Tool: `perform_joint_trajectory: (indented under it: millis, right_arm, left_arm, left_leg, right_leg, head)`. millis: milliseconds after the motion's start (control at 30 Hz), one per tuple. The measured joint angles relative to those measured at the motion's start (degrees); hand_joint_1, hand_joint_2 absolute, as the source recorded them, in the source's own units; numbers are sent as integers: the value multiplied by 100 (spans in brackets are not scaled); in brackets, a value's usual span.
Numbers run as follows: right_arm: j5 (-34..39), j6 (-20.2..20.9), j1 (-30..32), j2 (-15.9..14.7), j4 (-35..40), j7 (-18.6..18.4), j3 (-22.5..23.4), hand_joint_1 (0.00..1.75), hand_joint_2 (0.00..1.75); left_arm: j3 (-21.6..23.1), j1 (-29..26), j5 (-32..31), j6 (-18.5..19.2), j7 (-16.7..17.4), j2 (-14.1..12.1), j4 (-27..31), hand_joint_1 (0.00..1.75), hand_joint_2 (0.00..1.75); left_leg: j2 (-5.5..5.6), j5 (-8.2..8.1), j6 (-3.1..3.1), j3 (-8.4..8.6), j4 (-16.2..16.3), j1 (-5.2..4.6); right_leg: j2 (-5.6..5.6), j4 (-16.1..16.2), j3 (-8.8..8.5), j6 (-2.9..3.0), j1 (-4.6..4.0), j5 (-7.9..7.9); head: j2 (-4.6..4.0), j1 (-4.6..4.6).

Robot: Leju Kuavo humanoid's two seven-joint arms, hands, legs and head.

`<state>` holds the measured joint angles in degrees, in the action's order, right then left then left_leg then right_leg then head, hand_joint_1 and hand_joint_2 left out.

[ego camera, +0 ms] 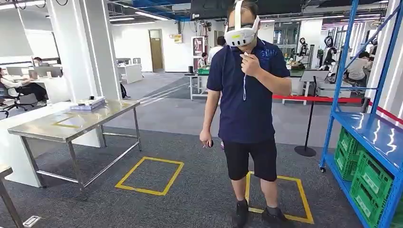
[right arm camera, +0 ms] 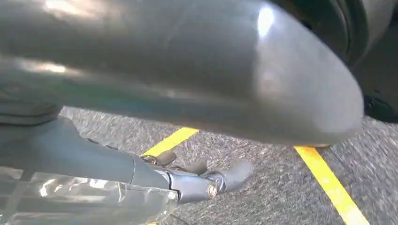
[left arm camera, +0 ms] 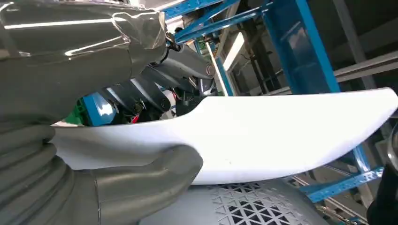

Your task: Take the parts from the cabinet and place them on the table.

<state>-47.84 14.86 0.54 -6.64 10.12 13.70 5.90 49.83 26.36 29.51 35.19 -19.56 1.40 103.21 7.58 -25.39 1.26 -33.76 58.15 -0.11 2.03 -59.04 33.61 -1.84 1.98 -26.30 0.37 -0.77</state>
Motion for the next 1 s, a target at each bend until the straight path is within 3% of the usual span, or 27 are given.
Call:
perform_joint_trajectory:
  millis: [33, 100, 133, 200, 233, 267, 300, 333, 367, 400, 433, 533, 567, 600, 633, 667, 700, 733, 767, 800, 867, 900, 933, 967, 1000]
  right_arm:
    - [0, 11, 2, 9, 0, -2, 0, 0, 0]
    - [0, 31, 13, 4, 0, -13, 0, 0, 0]
    - [-48, 61, 30, 4, -2, -39, 0, 0, 0]
    - [-120, 111, 65, -24, -11, -77, -13, 0, 0]
    - [-129, 120, 74, -33, -13, -79, -13, 0, 0]
    - [-138, 140, 75, -37, -17, -85, -13, 0, 0]
    - [-138, 151, 70, -37, -18, -87, -13, 0, 0]
    - [-135, 151, 64, -33, -17, -87, -15, 0, 0]
    - [-122, 151, 65, -31, -17, -85, -13, 0, 0]
    - [-109, 151, 70, -16, -22, -85, -13, 0, 0]
    - [-100, 149, 77, 11, -22, -81, -13, 0, 0]
    - [-66, 109, 96, 26, -28, -72, -11, 0, 0]
    - [-57, 107, 86, 33, -20, -68, -11, 0, 0]
    - [-50, 107, 76, 46, -22, -57, -13, 0, 0]
    - [-50, 107, 85, 46, -24, -50, -11, 0, 0]
    - [-46, 111, 95, 46, -28, -50, -11, 0, 0]
    - [-37, 111, 109, 33, -35, -52, -11, 0, 0]
    - [-28, 116, 114, 22, -44, -52, -9, 0, 0]
    - [-15, 116, 128, 22, -48, -52, -9, 0, 0]
    - [-15, 118, 133, 22, -48, -57, -7, 0, 0]
    - [-4, 122, 131, 24, -48, -70, -7, 0, 0]
    - [0, 122, 132, 28, -52, -77, -7, 0, 0]
    - [0, 127, 136, 53, -72, -94, -7, 0, 0]
    - [4, 140, 110, 46, -74, -94, -2, 0, 0]
    - [4, 157, 88, 39, -72, -94, -2, 0, 0]
  left_arm:
    - [0, 2, 9, 7, -2, -4, -4, 175, 175]
    - [0, 17, 30, 17, -7, -2, -7, 175, 175]
    - [9, 29, 55, 44, -7, 4, -13, 175, 175]
    - [24, 31, 103, 94, 2, 4, -35, 175, 175]
    - [28, 31, 114, 101, 7, 4, -42, 175, 175]
    - [35, 31, 131, 105, 9, 4, -50, 175, 175]
    - [39, 30, 151, 120, 9, 4, -55, 175, 175]
    - [42, 29, 166, 160, -18, -4, -57, 175, 175]
    - [28, 20, 168, 247, -86, -35, -52, 175, 175]
    - [-17, -18, 168, 397, -220, -101, -24, 175, 175]
    - [-72, -64, 153, 519, -322, -164, -15, 175, 175]
    - [-374, -368, 13, 977, -599, -359, 42, 175, 175]
    - [-492, -434, -24, 1032, -619, -387, 77, 175, 175]
    - [-540, -466, -48, 1093, -625, -406, 92, 175, 175]
    - [-566, -467, -72, 1110, -621, -411, 89, 175, 175]
    - [-599, -512, -90, 1130, -616, -411, 90, 175, 175]
    - [-617, -581, -101, 1139, -605, -413, 87, 175, 175]
    - [-649, -628, -136, 1154, -590, -417, 83, 175, 175]
    - [-671, -658, -146, 1167, -568, -420, 74, 175, 175]
    - [-682, -675, -162, 1191, -555, -422, 66, 175, 175]
    - [-708, -695, -210, 1207, -527, -420, 66, 175, 175]
    - [-728, -699, -229, 1209, -522, -420, 66, 175, 175]
    - [-743, -710, -256, 1211, -516, -424, 68, 175, 175]
    - [-767, -720, -260, 1211, -509, -422, 68, 175, 175]
    - [-780, -732, -262, 1213, -509, -428, 68, 175, 175]
  left_leg:
    - [17, -24, -24, -9, 27, 22]
    - [-563, -241, -64, -188, 386, -6]
    - [-688, -458, -76, -408, 831, 17]
    - [-734, -780, -75, -896, 1736, 30]
    - [-735, -772, -68, -1003, 1899, 29]
    - [-735, -661, -47, -963, 1785, 27]
    - [-748, -457, -12, -796, 1447, 15]
    - [-799, -183, 42, -503, 900, -16]
    - [-954, 18, 106, -240, 435, -68]
    - [-1335, -40, 158, -89, 161, -173]
    - [-1357, -69, 169, -75, 68, -226]
    - [-1096, -55, 216, -80, 27, -242]
    - [-998, 20, 264, 74, -110, -179]
    - [-918, 81, 236, 119, -211, -147]
    - [-846, 104, 266, 122, -215, -129]
    - [-747, 103, 267, 117, -214, -112]
    - [-654, 103, 267, 114, -213, -112]
    - [-555, 101, 265, 113, -207, -111]
    - [-456, 99, 260, 116, -204, -105]
    - [-346, 90, 246, 129, -197, -91]
    - [-159, 38, 164, 140, -126, -36]
    - [-87, -8, 104, 116, -55, -19]
    - [-16, -59, 42, 59, 21, -42]
    - [18, -61, 23, 42, 30, -38]
    - [53, -57, 19, 35, 20, -22]
  right_leg:
    - [-60, 12, -8, 42, 54, -1]
    - [-164, 18, -41, 123, 8, -15]
    - [-221, 17, -43, 140, -22, -27]
    - [-382, 15, -39, 171, -67, -50]
    - [-467, 15, -42, 184, -92, -61]
    - [-531, 15, -50, 197, -110, -71]
    - [-596, 15, -65, 211, -134, -83]
    - [-672, 17, -94, 224, -150, -102]
    - [-726, 21, -123, 222, -157, -117]
    - [-767, 26, -147, 217, -160, -132]
    - [-837, 23, -144, 190, -192, -147]
    - [-1085, 90, -209, 136, -170, -166]
    - [-1062, 93, -245, 111, -189, -185]
    - [-676, -6, -207, 103, -148, -230]
    - [-410, -306, -53, 127, -143, -378]
    - [-274, -809, 203, 139, -130, -577]
    - [-233, -1304, 472, 132, -115, -745]
    - [-225, -1645, 674, 100, -103, -817]
    - [-225, -1700, 748, 53, -81, -769]
    - [-223, -1460, 668, -25, -53, -606]
    - [-121, -431, 226, -205, 18, -110]
    - [98, 16, 45, -264, 82, 38]
    - [166, 33, 0, -177, 31, -25]
    - [74, 23, -2, -84, 18, -27]
    - [42, 22, -5, -40, -3, -31]
  head:
    - [2, 2]
    - [0, -37]
    - [0, -31]
    - [0, -35]
    - [0, -35]
    - [0, -35]
    - [0, -33]
    - [2, -35]
    - [2, -30]
    - [0, -22]
    - [0, -24]
    - [0, -37]
    - [4, -33]
    - [2, -19]
    - [0, -30]
    - [4, 0]
    - [2, 0]
    - [2, 0]
    - [2, 13]
    - [2, 7]
    - [2, 9]
    - [2, 17]
    - [0, 35]
    - [0, 13]
    - [4, 15]
